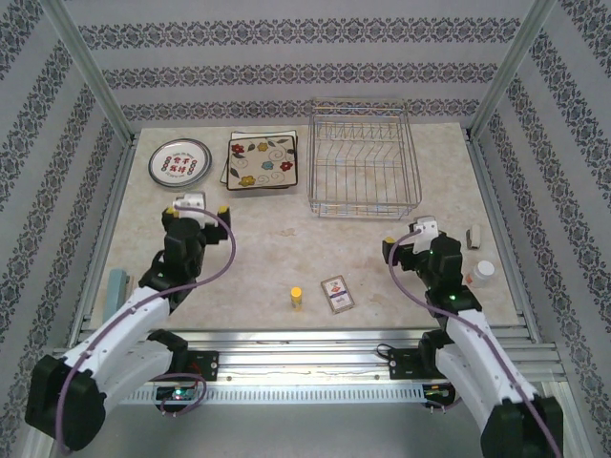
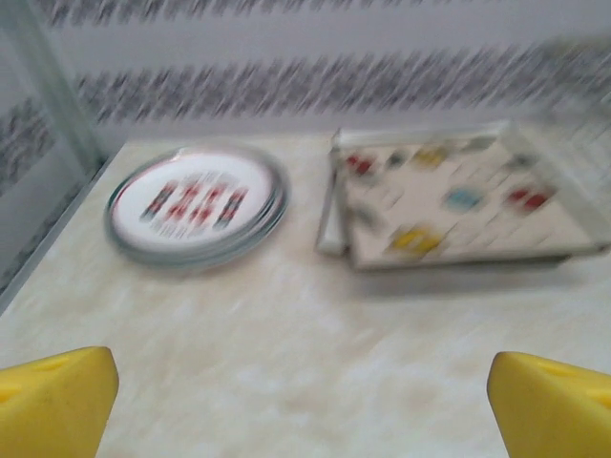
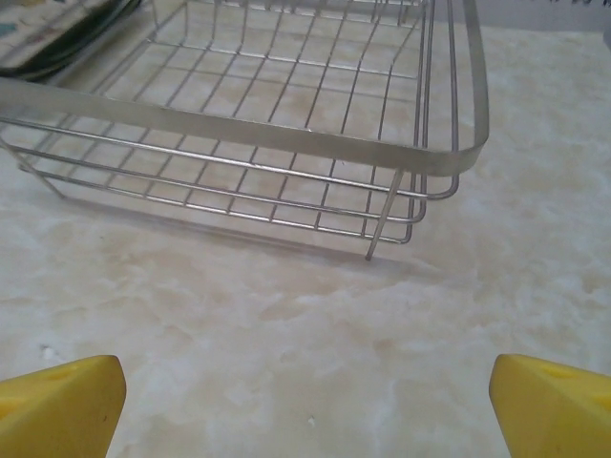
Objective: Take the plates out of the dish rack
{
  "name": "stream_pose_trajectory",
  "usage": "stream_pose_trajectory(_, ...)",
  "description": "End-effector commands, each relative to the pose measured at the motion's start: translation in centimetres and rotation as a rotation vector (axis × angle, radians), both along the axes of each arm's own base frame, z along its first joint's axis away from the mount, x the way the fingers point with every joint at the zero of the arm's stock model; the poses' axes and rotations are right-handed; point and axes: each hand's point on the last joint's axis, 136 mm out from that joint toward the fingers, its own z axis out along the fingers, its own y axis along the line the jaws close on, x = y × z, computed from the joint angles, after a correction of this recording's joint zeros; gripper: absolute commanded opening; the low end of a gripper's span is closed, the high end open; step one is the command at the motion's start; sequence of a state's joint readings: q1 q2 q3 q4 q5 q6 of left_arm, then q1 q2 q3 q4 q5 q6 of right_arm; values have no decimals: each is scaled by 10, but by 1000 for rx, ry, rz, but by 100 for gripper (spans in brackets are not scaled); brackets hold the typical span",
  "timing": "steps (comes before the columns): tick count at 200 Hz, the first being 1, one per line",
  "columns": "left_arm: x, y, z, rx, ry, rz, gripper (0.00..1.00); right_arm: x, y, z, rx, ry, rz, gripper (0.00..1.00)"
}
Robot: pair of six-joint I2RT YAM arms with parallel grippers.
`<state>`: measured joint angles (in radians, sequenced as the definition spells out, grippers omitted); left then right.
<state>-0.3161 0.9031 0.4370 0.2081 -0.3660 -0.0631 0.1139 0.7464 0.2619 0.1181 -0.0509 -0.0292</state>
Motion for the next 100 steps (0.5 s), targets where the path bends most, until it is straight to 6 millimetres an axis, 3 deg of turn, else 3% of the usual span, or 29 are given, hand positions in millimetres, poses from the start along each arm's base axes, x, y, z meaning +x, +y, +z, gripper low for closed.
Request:
stream_pose_trajectory(1,6,27,-6,-41,-75,48,99,23,-6,14,21,-129,-43,98)
stream_pose_trajectory(25,17,52,-40,-103,-44,103,99,38,-7,-9,69,-39,-20,98)
stream_pose_trajectory(46,33,58,-67,-140,-8,100,99,58,-15,-2,89,-75,-45,98)
stream_pose_trajectory(62,47,57,-74,-156,20,78,100,71,-21,-9,97,-57,-72,98)
stream_pose_trajectory(66,51,59,-75,-152,35,89,99,81,-22,2,96,-81,-75,98)
stream_pose_trajectory(84,61,62,-78,-123,65,92,99,98,-25,3,83,-101,-79,98)
stream_pose_trajectory(100,65,68,-73,-93,-8,96,99,109,-29,-17,64,-107,-95,98)
